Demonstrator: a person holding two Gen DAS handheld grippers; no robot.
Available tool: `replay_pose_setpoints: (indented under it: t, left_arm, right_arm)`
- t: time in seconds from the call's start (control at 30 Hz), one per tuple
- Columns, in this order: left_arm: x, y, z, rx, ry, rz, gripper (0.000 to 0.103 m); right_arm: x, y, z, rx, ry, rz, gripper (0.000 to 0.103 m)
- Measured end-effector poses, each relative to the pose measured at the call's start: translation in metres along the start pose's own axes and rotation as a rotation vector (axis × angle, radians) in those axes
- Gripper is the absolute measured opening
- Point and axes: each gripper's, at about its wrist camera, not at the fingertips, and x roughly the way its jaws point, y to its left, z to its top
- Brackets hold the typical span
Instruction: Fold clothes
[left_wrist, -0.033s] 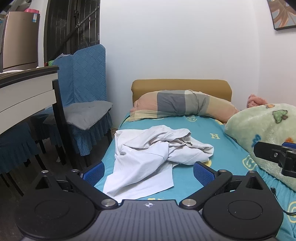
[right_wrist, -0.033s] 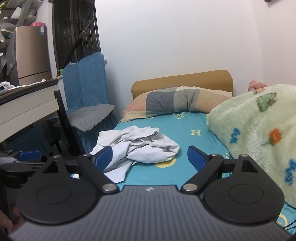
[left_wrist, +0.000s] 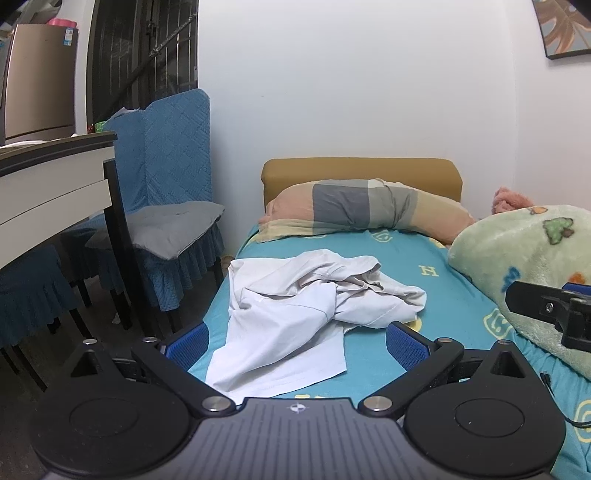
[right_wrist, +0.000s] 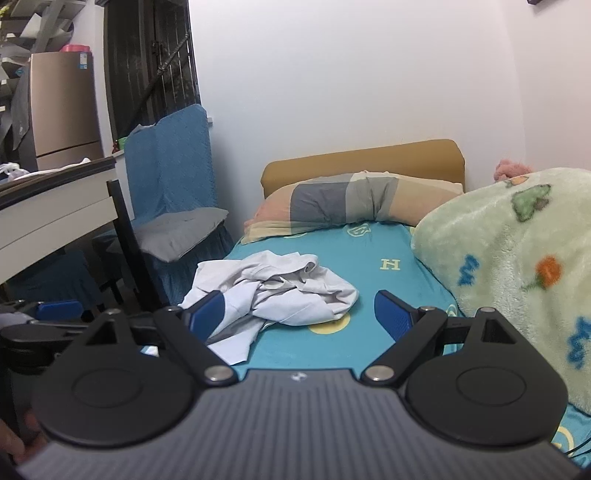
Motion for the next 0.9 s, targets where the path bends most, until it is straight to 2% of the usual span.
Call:
replay_pose_setpoints:
  t: [0.17, 0.27, 0.77, 0.9]
  left_arm:
    - [0.002, 0.001, 0.002, 0.024, -0.004, 0.003, 0.103]
    - [-0.005, 0.003, -0.004, 0.014, -0.039, -0.001, 0.103]
    - [-0.006, 0.001, -0.001, 0.001, -0.033, 0.003, 0.103]
    - [-0.011, 0.003, -0.001, -0.016, -0.06, 0.008, 0.103]
  right_arm:
    - [0.001, -0.003, -0.001, 0.043, 0.016, 0.013, 0.089]
    - [0.001, -0.002, 0.001, 0.041, 0.026, 0.004, 0.089]
    - [0.0, 0.003, 0.004, 0.01, 0.005, -0.015, 0.089]
    - [0.0, 0.001, 0.005, 0.024, 0.007, -0.017, 0.089]
